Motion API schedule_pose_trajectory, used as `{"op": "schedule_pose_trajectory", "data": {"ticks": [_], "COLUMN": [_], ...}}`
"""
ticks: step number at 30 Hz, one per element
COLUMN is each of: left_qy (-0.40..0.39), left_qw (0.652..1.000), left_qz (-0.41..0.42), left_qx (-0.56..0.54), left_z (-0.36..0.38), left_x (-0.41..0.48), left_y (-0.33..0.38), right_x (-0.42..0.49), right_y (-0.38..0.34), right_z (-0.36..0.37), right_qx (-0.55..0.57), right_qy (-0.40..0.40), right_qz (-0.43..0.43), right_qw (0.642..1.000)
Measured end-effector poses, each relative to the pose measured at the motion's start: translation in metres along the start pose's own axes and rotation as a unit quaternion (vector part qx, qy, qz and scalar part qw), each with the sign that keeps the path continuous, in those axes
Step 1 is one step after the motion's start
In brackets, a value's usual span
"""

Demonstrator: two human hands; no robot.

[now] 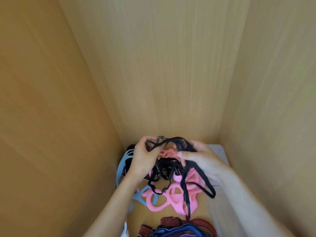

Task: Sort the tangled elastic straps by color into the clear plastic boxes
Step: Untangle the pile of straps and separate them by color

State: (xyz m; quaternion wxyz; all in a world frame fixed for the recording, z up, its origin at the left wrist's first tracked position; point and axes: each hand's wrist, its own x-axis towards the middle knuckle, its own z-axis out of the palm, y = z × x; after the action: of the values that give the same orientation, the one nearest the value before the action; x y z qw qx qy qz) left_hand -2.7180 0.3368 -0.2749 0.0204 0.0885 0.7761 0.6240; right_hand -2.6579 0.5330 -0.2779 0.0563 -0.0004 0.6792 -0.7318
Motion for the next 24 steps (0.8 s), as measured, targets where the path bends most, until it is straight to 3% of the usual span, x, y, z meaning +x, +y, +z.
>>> {"op": "schedule_pose_trajectory", "data": {"ticks": [2, 6, 13, 16, 20, 24], "left_qy": [-0.074, -0.134, -0.193, -0.257, -0.337, -0.317], "left_qw": [0.996, 0.988, 0.979, 0.963, 0.915, 0.939], "left_qz": [-0.035, -0.075, -0.062, -0.075, -0.14, -0.12], "left_qx": [-0.024, 0.011, 0.04, -0.033, -0.175, -0.056], "left_z": [-0.011, -0.022, -0.002, 0.011, 0.023, 0.04], "left_x": [-0.001, -0.002, -0.018, -0.029, -0.039, -0.047], "left_y": [-0.006, -0.016, -0.015, -0.011, -0.009, -0.007], "right_x": [0.0, 0.001, 0.008, 0.015, 0.022, 0.027], "right_y": [-0.004, -0.017, -0.042, -0.051, -0.056, -0.047], "right_z": [-0.012, -0.019, 0.009, 0.02, 0.027, 0.036], "right_qx": [0.082, 0.233, 0.313, 0.328, 0.379, 0.462], "right_qy": [0.05, 0.048, 0.007, 0.022, 0.04, 0.073], "right_qz": [0.001, -0.054, -0.08, -0.075, -0.067, -0.056], "right_qw": [0.995, 0.97, 0.946, 0.941, 0.922, 0.882]}}
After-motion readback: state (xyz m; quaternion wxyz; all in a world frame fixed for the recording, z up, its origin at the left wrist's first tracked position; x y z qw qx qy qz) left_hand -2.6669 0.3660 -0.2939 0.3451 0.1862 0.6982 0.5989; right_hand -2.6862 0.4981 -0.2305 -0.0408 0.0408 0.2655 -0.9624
